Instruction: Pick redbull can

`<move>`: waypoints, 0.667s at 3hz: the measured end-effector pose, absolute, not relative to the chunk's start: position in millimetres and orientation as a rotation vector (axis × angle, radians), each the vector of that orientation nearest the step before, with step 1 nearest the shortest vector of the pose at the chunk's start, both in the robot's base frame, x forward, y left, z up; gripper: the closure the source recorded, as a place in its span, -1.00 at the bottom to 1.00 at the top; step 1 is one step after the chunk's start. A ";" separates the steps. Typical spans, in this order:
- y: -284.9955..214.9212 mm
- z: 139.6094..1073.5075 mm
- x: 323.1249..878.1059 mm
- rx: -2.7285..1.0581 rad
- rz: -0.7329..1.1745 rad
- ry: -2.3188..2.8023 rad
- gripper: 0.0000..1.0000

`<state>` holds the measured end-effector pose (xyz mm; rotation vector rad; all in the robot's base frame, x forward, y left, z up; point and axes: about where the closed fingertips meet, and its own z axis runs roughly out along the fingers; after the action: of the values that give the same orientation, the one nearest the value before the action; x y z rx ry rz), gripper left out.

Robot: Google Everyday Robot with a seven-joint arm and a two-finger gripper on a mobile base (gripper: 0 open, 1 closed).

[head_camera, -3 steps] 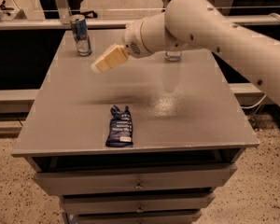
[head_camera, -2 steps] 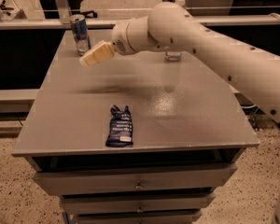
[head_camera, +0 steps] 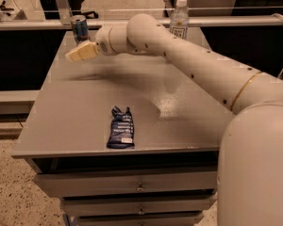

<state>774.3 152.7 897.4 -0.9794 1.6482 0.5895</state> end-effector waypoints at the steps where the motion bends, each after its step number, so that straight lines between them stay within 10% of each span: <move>1: 175.5 883.2 797.4 -0.960 0.631 1.637 -1.00; 2: 190.7 872.1 815.1 -0.948 0.663 1.626 -1.00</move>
Offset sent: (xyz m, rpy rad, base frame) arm 0.0662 0.0512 -0.0369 0.1002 0.0215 0.0268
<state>815.1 190.7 872.1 -0.9482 1.6262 0.6628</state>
